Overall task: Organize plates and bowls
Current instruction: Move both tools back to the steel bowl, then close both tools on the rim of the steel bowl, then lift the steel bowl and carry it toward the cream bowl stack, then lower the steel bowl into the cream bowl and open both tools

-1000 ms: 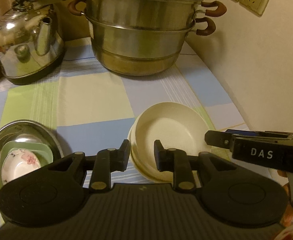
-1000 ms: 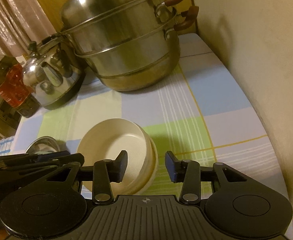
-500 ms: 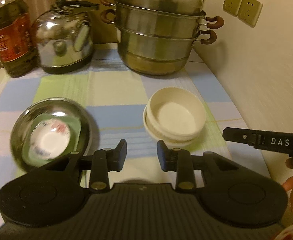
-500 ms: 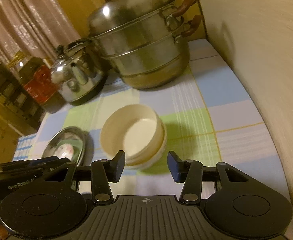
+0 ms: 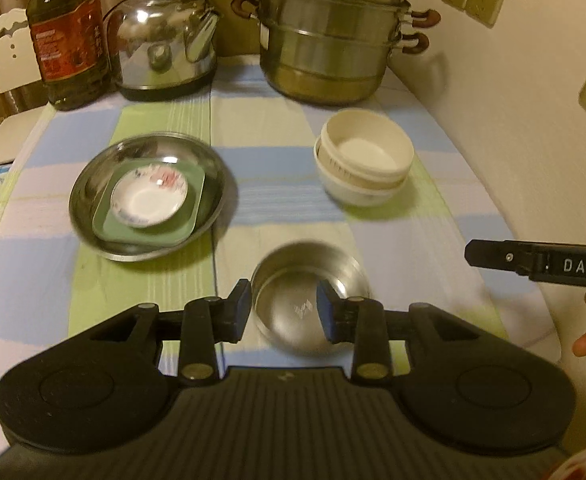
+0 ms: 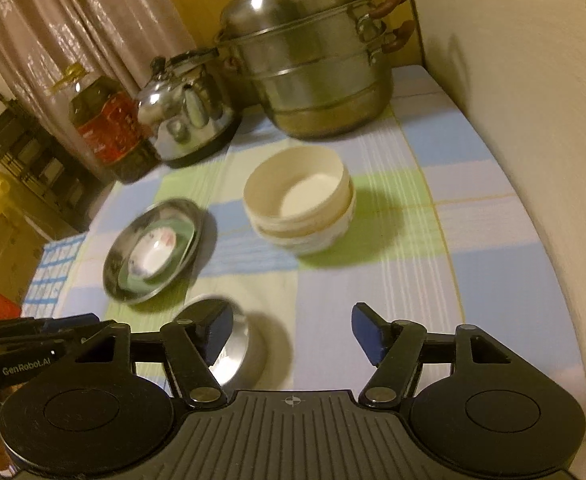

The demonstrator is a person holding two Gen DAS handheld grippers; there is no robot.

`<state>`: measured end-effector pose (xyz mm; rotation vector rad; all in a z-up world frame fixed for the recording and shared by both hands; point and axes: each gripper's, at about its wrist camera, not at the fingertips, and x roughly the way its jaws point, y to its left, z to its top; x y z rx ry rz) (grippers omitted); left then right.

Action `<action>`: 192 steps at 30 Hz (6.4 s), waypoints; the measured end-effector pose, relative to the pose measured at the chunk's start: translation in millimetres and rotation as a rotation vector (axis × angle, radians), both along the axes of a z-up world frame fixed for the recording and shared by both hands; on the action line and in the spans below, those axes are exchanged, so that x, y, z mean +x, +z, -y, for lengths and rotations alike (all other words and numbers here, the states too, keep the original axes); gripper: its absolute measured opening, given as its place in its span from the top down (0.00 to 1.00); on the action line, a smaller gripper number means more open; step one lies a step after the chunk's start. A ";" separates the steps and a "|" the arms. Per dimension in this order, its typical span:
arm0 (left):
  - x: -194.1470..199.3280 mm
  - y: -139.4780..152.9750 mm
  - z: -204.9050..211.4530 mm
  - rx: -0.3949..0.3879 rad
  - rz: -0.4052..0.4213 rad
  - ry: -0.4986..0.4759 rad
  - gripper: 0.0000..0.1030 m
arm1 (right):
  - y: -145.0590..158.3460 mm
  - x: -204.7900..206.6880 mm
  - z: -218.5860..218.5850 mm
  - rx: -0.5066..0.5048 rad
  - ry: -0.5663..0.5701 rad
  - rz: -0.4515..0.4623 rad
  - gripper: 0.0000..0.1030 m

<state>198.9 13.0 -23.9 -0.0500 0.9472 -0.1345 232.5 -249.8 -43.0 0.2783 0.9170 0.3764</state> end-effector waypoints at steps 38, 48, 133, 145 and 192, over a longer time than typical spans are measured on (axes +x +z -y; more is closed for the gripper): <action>-122.6 -6.4 -87.6 -0.018 -0.031 -0.057 0.69 | -9.4 -146.6 -111.6 -0.093 -0.059 -0.095 0.32; -94.5 -11.3 -86.1 -0.021 -0.025 -0.039 0.69 | -13.8 -123.0 -100.3 -0.092 -0.078 -0.100 0.32; 126.0 11.6 26.6 -0.084 0.051 -0.133 0.91 | 29.4 80.6 -33.7 -0.044 -0.040 0.014 0.92; 169.2 7.1 43.8 -0.079 0.047 -0.134 0.91 | 33.1 122.1 -18.6 -0.043 -0.072 0.031 0.92; 214.9 -30.4 59.3 -0.055 -0.047 -0.097 0.89 | -21.7 179.9 -7.5 -0.065 -0.066 -0.116 0.90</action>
